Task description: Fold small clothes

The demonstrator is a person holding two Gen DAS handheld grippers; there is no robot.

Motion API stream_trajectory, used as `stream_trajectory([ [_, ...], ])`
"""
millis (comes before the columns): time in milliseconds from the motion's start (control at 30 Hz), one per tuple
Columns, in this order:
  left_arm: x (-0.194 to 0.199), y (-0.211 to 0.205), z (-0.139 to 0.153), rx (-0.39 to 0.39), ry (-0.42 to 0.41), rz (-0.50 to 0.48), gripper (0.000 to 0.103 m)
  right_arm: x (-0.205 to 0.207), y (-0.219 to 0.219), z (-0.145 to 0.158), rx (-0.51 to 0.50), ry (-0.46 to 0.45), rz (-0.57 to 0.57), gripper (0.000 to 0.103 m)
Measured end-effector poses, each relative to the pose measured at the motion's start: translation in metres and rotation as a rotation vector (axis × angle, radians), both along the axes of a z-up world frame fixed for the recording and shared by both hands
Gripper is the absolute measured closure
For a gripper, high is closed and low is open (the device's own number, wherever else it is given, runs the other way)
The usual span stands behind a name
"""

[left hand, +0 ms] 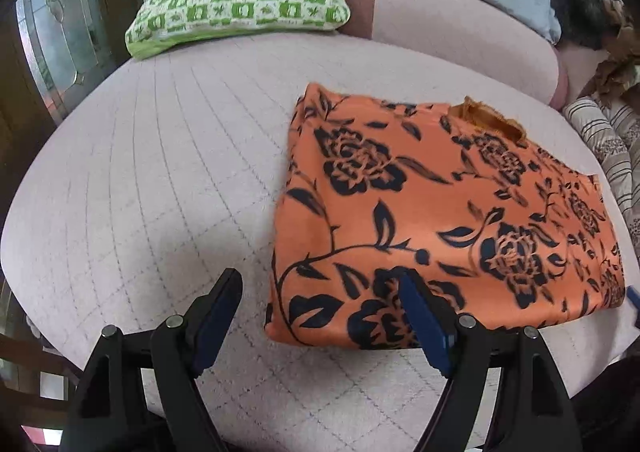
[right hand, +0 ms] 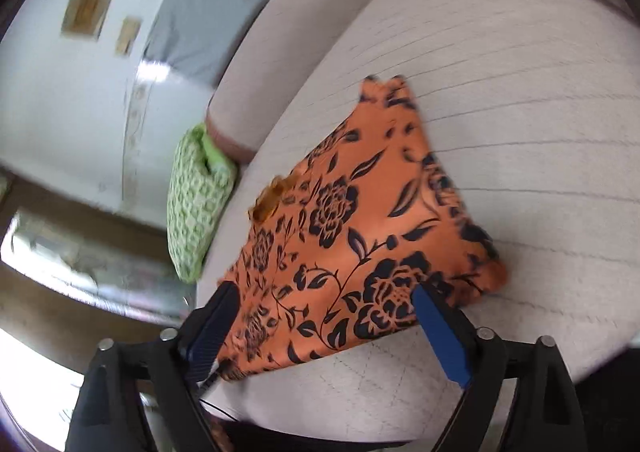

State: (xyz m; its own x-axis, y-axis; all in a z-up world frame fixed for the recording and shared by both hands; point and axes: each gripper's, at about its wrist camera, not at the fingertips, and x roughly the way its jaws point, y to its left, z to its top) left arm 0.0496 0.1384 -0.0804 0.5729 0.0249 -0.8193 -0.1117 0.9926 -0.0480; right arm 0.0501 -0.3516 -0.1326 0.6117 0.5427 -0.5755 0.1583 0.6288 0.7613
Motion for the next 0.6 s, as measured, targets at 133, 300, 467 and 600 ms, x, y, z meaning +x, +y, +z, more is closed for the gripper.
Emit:
stream_trajectory([
  [133, -0.004, -0.005, 0.016, 0.008, -0.031, -0.014, 0.022, -0.003, -0.009, -0.012, 0.037, 0.071, -0.071, 0.011],
  [300, -0.007, -0.014, 0.024, 0.013, -0.052, -0.034, 0.022, -0.011, -0.007, 0.009, -0.019, -0.02, -0.024, 0.01],
  [467, -0.008, -0.022, 0.025, 0.008, -0.054, -0.046, 0.022, -0.016, -0.024, -0.004, 0.025, 0.041, -0.096, 0.011],
  [600, -0.007, -0.027, 0.028, 0.003, -0.087, -0.048, 0.022, -0.039, -0.032, 0.015, 0.062, -0.007, -0.154, 0.011],
])
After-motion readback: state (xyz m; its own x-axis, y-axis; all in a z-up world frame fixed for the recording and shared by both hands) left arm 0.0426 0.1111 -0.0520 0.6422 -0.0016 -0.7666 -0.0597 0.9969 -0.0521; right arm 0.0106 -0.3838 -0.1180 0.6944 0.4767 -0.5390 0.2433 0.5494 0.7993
